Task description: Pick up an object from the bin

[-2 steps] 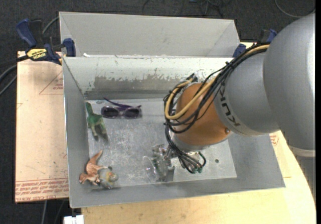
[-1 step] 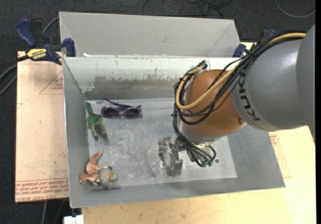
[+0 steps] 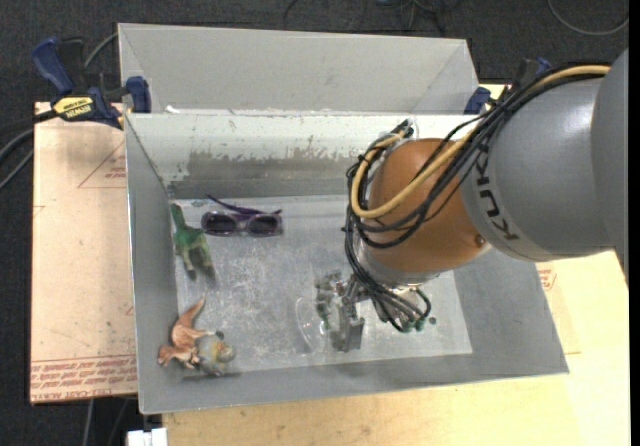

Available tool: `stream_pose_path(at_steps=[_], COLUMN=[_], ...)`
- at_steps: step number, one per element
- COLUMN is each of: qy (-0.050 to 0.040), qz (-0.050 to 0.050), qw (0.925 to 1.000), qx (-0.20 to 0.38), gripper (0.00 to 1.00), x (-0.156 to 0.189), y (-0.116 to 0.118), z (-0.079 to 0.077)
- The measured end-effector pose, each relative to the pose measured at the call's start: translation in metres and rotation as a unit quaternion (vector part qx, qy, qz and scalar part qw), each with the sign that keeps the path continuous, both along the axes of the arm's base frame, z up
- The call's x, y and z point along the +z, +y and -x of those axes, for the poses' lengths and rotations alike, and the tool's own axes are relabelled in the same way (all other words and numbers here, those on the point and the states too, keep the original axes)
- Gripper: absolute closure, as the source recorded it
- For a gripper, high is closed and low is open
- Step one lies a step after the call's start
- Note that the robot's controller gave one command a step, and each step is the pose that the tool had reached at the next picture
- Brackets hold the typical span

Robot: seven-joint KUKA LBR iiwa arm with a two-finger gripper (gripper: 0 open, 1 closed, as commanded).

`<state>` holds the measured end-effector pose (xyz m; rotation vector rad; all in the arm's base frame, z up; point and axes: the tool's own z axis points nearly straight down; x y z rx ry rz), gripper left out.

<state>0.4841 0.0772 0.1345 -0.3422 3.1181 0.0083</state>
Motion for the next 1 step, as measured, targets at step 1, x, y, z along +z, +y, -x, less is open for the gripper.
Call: stream_pose_path(at_steps=[1], qy=[-0.0043], qz=[-0.001], qw=[1.0000], qx=[0.002], gripper=[1.00], x=[0.0951], y=[0.0002], z=[-0.0047])
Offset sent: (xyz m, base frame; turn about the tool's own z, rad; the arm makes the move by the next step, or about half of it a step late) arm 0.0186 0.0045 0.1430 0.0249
